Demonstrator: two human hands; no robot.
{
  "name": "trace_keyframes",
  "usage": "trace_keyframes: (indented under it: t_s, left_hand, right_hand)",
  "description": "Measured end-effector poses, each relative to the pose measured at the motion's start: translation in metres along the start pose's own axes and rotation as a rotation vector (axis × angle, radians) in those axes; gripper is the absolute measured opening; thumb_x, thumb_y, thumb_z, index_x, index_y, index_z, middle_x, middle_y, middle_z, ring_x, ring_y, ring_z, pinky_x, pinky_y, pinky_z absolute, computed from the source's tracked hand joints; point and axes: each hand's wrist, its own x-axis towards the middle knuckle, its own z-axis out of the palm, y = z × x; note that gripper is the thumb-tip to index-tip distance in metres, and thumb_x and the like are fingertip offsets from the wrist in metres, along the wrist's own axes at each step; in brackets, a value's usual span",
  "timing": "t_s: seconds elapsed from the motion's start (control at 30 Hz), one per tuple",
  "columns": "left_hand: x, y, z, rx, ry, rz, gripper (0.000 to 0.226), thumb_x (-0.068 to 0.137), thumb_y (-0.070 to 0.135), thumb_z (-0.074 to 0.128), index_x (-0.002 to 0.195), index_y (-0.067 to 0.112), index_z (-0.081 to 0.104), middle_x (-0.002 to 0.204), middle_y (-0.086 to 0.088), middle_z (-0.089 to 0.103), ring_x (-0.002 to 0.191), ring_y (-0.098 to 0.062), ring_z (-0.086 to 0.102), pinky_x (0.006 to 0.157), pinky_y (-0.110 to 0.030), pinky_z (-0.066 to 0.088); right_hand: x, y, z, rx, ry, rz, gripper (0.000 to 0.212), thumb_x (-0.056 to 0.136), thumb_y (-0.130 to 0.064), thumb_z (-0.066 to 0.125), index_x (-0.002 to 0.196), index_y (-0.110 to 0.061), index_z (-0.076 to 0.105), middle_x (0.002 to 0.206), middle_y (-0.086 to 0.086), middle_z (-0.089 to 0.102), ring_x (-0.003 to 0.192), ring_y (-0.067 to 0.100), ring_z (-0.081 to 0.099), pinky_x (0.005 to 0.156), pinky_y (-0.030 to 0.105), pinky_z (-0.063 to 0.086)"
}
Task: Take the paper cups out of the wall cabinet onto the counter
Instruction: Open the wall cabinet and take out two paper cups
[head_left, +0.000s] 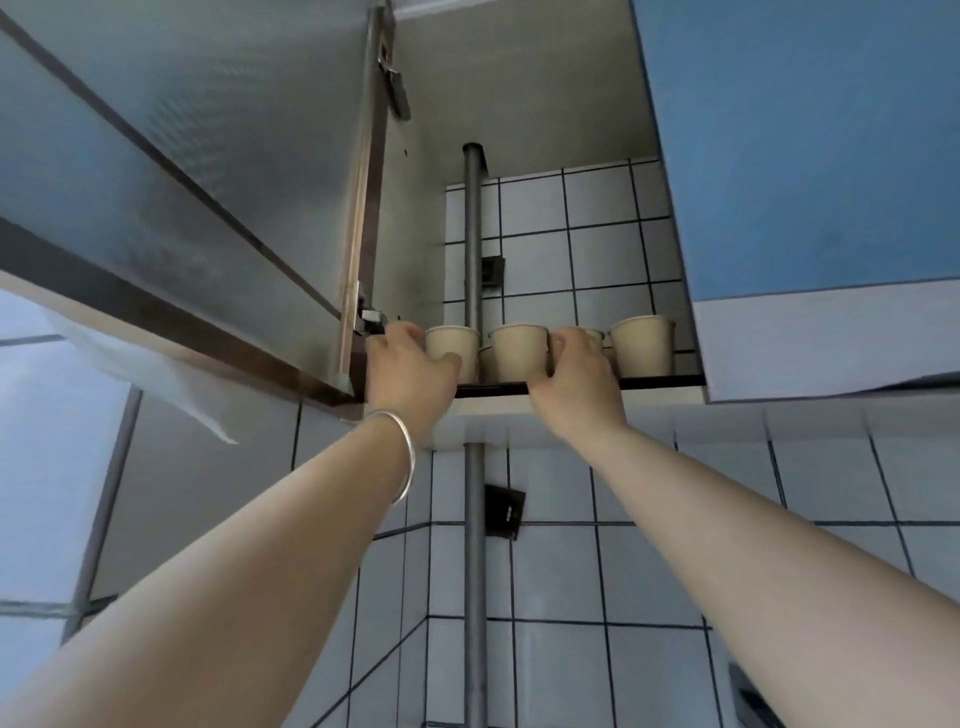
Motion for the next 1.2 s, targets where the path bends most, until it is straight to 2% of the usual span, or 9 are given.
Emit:
trace_keyframes:
  t_s: [0.17,0.27,0.43,0.6,0.7,0.83,0.97,1.07,1.2]
  left_hand:
    - [0.042,-0.007,0.024,0.091,-0.119,-0.047,0.067,0.081,0.028,0.064,0.136,0.004,0.034,0.139,-0.019,0.038,0.121,-0.032,0.046,0.091,-0.033,0.042]
    - [0.057,-0.011,0.037,0.103,-0.153,-0.101,0.076,0.080,0.031,0.066,0.138,0.000,0.029,0.140,-0.021,0.036,0.122,-0.034,0.046,0.087,-0.032,0.042]
    - [0.072,-0.018,0.052,0.134,-0.186,-0.151,0.085,0.071,0.041,0.073,0.135,0.001,0.032,0.135,-0.019,0.047,0.121,-0.033,0.050,0.092,-0.036,0.045]
    - [0.079,-0.021,0.061,0.134,-0.195,-0.176,0.089,0.070,0.046,0.073,0.135,0.001,0.032,0.135,-0.017,0.049,0.122,-0.032,0.050,0.097,-0.037,0.044]
    - [0.079,-0.024,0.062,0.072,-0.196,-0.166,0.088,0.069,0.041,0.075,0.136,0.001,0.034,0.133,-0.016,0.051,0.119,-0.031,0.052,0.091,-0.032,0.045]
    - [0.084,-0.022,0.056,-0.039,-0.184,-0.184,0.087,0.069,0.039,0.075,0.137,0.003,0.035,0.131,-0.014,0.053,0.116,-0.029,0.054,0.084,-0.030,0.044]
    - [0.085,-0.010,0.039,-0.183,-0.162,-0.111,0.085,0.065,0.039,0.078,0.133,0.008,0.039,0.119,-0.003,0.057,0.104,-0.025,0.059,0.077,-0.030,0.049]
    - [0.075,0.009,0.021,-0.289,-0.139,-0.046,0.088,0.064,0.037,0.079,0.135,0.010,0.034,0.117,-0.004,0.057,0.104,-0.024,0.060,0.080,-0.033,0.052]
    - [0.051,0.023,-0.005,-0.426,-0.157,-0.021,0.084,0.067,0.036,0.079,0.133,0.015,0.033,0.106,0.001,0.055,0.084,-0.013,0.058,0.063,-0.026,0.050]
  right_hand:
    - [0.029,0.003,0.004,-0.107,-0.131,0.064,0.039,0.087,-0.016,0.049,0.123,-0.002,0.047,0.123,0.016,0.055,0.110,0.032,0.054,0.074,0.026,0.038]
    - [0.041,0.005,0.008,-0.192,-0.231,0.090,0.040,0.085,-0.018,0.049,0.121,-0.001,0.047,0.118,0.016,0.058,0.105,0.032,0.056,0.069,0.026,0.037]
    - [0.052,0.000,0.015,-0.312,-0.354,0.095,0.013,0.085,-0.017,0.049,0.094,-0.009,0.051,0.092,0.009,0.050,0.082,0.023,0.048,0.047,0.024,0.028]
    - [0.059,-0.005,0.023,-0.327,-0.389,0.171,0.015,0.085,-0.022,0.048,0.085,-0.007,0.051,0.080,0.004,0.047,0.069,0.018,0.046,0.046,0.025,0.025]
    - [0.065,-0.006,0.027,-0.242,-0.376,0.191,0.038,0.085,-0.025,0.051,0.118,-0.006,0.051,0.101,0.010,0.054,0.087,0.023,0.050,0.049,0.025,0.029]
    - [0.072,-0.007,0.031,-0.073,-0.318,0.226,0.061,0.083,-0.032,0.057,0.134,-0.005,0.037,0.131,0.011,0.052,0.116,0.026,0.052,0.071,0.026,0.034]
    - [0.075,-0.014,0.026,0.157,-0.245,0.223,0.068,0.079,-0.039,0.064,0.133,-0.007,0.038,0.127,0.010,0.056,0.112,0.026,0.055,0.073,0.028,0.042]
    - [0.071,-0.023,0.017,0.401,-0.175,0.223,0.078,0.070,-0.044,0.073,0.131,-0.010,0.040,0.124,0.007,0.058,0.110,0.024,0.058,0.089,0.034,0.049]
    - [0.055,-0.035,0.005,0.629,-0.123,0.255,0.082,0.066,-0.046,0.077,0.131,-0.015,0.039,0.118,0.001,0.059,0.104,0.021,0.060,0.089,0.037,0.052]
